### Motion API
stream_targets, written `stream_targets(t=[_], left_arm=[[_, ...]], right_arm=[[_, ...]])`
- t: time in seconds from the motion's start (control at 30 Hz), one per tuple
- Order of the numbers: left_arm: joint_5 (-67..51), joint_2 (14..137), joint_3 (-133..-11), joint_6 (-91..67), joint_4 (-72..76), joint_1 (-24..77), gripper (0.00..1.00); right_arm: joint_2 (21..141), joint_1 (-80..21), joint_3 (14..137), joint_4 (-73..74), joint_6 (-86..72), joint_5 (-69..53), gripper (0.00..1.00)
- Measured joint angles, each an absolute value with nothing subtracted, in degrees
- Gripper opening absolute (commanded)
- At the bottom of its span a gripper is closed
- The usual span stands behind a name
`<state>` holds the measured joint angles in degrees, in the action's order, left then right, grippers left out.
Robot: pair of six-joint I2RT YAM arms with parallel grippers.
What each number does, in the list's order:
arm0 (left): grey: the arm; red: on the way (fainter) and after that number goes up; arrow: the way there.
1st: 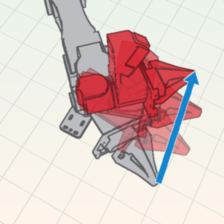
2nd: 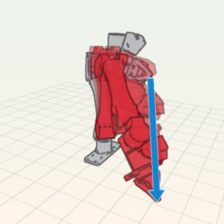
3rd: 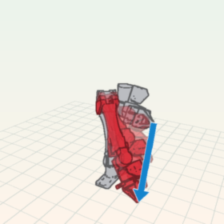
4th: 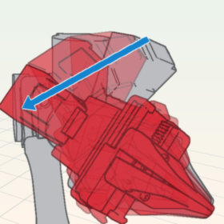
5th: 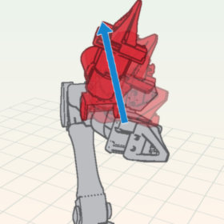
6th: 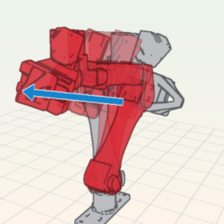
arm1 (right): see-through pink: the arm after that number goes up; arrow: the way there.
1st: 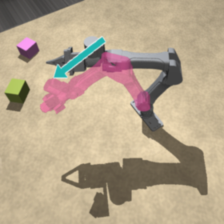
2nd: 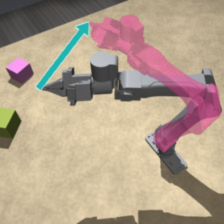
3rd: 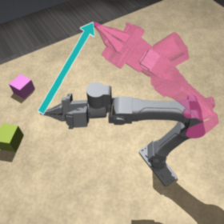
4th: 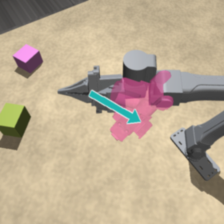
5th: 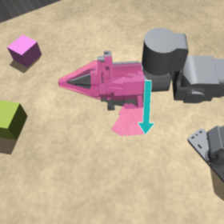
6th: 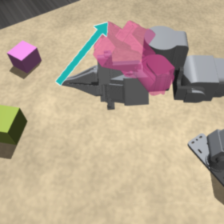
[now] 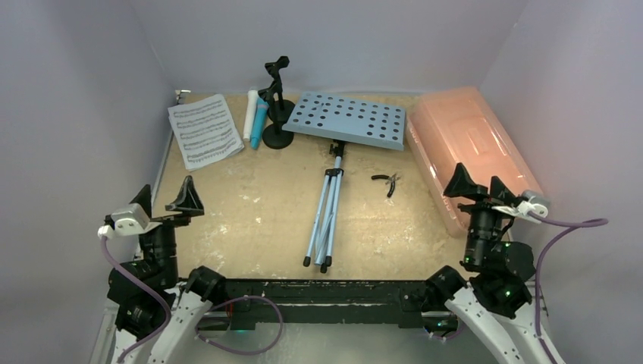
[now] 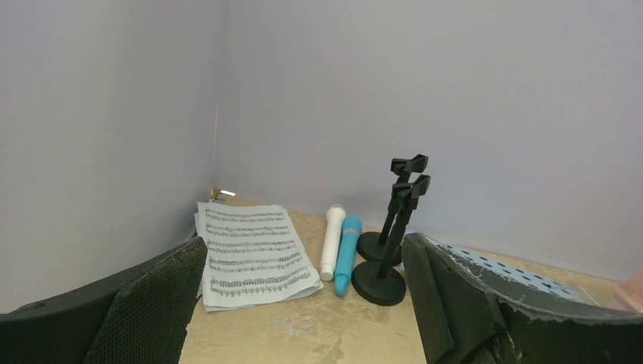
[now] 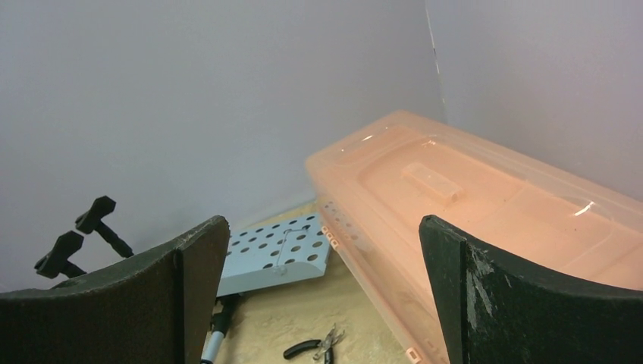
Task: Pack up the instrument practice props
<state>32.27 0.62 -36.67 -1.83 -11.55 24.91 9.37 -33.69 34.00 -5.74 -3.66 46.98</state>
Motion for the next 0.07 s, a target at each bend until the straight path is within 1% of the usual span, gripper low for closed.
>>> stream_targets(t=[0.07], left_arm=[[32.1,0.6,-36.6,-1.8,-11.6,24.7,0.99]], right_arm=[[8.7,-33.7,33.6,-6.7,-3.2,47.0,0.98]])
